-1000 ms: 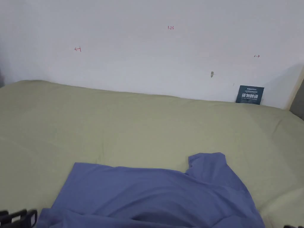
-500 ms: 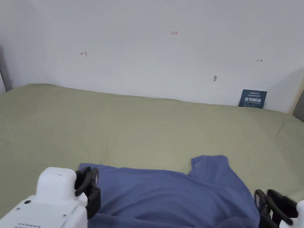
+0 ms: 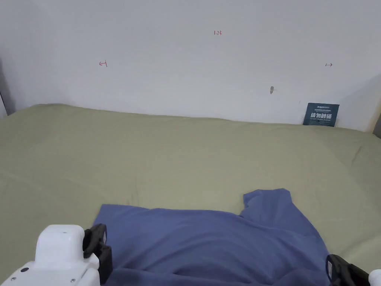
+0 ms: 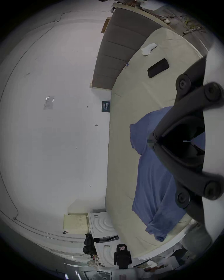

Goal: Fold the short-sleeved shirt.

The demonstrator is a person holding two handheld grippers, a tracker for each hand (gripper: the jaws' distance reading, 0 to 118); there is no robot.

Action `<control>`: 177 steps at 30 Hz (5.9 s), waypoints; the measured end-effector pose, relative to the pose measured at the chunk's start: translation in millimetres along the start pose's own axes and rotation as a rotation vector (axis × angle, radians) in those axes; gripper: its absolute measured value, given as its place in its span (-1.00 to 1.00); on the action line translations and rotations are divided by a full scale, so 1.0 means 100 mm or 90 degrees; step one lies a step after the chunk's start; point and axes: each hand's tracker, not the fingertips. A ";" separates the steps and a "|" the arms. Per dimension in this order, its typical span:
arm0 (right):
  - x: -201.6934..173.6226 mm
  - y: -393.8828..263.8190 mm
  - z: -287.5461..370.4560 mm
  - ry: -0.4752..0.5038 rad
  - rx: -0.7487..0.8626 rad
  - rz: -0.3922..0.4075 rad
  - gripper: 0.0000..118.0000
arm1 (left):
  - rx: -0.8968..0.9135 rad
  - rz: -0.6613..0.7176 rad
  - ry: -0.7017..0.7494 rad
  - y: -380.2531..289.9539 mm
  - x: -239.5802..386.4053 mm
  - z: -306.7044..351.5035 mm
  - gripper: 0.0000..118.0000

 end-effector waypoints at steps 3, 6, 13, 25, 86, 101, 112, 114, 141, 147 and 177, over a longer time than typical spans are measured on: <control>0.00 0.04 -0.11 0.002 0.000 0.011 -1.00 | -0.013 -0.003 0.014 0.17 -0.19 -0.32 -1.00; -0.01 0.07 -0.24 0.007 -0.003 0.013 -1.00 | -0.019 0.008 0.021 0.53 -0.37 -0.65 -1.00; 0.04 0.02 -0.54 0.016 -0.046 0.021 -1.00 | -0.197 -0.009 -0.022 1.28 -0.84 -2.02 -1.00; 0.05 -0.12 -0.81 0.059 -0.102 0.030 -1.00 | -0.631 0.018 -0.101 0.70 -0.82 -3.64 0.58; 0.97 0.25 -4.33 0.011 -0.727 -0.020 0.96 | -0.645 0.024 -0.086 0.24 -0.95 -3.82 -0.92; 1.00 0.42 -3.92 0.000 -0.671 -0.039 -1.00 | -0.637 0.025 -0.089 0.26 -0.93 -3.79 -0.92; 0.97 0.89 -3.67 0.061 -0.613 -0.019 -1.00 | -0.572 0.014 -0.118 0.75 -0.89 -3.28 -0.92; 0.99 0.96 -3.50 0.071 -0.597 -0.009 -1.00 | -0.539 0.005 -0.104 0.83 -0.92 -3.16 -0.92; 1.21 0.44 -1.16 0.121 -0.506 -0.019 -1.00 | -0.486 0.047 -0.150 0.17 -1.34 -1.03 -0.92; 1.16 -0.23 -0.89 0.097 -0.540 -0.039 -1.00 | -0.543 0.062 -0.151 -0.47 -1.47 -0.87 -0.92; 0.69 0.71 0.27 -0.008 -0.094 -0.015 0.23 | -0.105 0.041 -0.020 0.51 -0.87 0.26 0.35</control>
